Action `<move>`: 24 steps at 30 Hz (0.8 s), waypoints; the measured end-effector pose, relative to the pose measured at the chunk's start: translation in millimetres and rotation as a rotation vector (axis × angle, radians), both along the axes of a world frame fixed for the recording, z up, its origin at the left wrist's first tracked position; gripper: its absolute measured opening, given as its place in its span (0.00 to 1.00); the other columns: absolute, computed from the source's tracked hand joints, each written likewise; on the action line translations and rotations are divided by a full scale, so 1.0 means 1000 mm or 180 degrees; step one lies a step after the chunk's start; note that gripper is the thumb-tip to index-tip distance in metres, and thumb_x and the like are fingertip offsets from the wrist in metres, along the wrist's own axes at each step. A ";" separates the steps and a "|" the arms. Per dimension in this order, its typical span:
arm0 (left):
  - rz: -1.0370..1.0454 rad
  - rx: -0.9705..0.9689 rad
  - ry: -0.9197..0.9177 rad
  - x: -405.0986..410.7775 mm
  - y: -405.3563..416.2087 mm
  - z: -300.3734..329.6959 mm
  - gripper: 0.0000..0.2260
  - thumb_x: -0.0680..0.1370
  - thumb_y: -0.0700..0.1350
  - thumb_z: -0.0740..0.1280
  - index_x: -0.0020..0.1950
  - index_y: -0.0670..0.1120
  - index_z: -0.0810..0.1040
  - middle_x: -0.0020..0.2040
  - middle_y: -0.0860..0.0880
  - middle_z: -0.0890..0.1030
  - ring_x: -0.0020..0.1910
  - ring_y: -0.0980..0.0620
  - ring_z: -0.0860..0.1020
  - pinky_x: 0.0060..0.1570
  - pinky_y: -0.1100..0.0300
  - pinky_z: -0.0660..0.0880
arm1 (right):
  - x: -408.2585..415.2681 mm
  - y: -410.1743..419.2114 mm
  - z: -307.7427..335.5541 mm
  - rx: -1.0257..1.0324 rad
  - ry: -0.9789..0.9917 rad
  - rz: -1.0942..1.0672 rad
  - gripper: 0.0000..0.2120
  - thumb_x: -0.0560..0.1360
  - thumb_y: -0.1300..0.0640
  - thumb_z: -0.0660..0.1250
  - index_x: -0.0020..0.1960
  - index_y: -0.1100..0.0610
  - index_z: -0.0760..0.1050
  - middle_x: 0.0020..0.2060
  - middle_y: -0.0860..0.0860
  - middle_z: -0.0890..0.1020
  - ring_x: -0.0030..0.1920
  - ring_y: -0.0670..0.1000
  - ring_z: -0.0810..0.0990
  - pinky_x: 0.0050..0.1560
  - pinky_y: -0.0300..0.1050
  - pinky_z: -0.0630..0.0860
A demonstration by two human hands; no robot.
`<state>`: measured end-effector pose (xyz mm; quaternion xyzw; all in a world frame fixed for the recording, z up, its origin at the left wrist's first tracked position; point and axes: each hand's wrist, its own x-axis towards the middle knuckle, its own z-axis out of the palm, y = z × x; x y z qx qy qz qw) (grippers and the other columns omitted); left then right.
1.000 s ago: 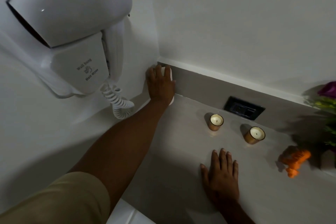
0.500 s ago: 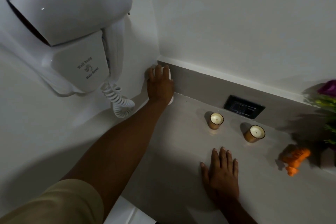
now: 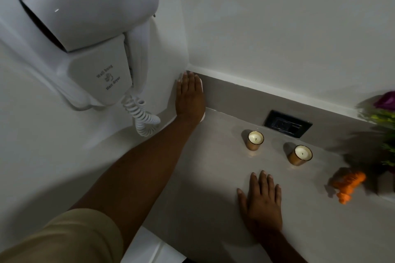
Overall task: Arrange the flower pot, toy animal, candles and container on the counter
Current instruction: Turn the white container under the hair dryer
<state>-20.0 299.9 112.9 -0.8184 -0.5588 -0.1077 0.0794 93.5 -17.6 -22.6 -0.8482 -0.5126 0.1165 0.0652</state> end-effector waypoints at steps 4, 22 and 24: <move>-0.0109 -0.0024 0.0055 -0.008 0.005 -0.001 0.28 0.86 0.45 0.59 0.82 0.39 0.51 0.83 0.39 0.53 0.83 0.40 0.50 0.80 0.45 0.43 | 0.000 -0.001 -0.001 -0.0003 -0.0026 0.0008 0.39 0.79 0.31 0.41 0.82 0.53 0.53 0.81 0.56 0.54 0.81 0.57 0.45 0.79 0.58 0.42; -0.0145 -0.0010 0.0232 -0.012 -0.005 0.004 0.38 0.83 0.55 0.63 0.82 0.37 0.49 0.83 0.36 0.50 0.82 0.37 0.48 0.79 0.42 0.40 | -0.001 0.000 -0.003 0.0065 0.0073 0.0032 0.39 0.79 0.30 0.40 0.82 0.52 0.52 0.81 0.55 0.50 0.81 0.55 0.42 0.78 0.55 0.37; -0.0142 0.0171 0.0080 -0.014 -0.020 0.006 0.42 0.80 0.60 0.63 0.82 0.36 0.47 0.83 0.35 0.48 0.82 0.35 0.45 0.78 0.40 0.36 | 0.000 0.000 -0.001 0.0127 0.0125 0.0047 0.38 0.80 0.30 0.41 0.82 0.52 0.51 0.81 0.55 0.50 0.81 0.55 0.41 0.79 0.55 0.38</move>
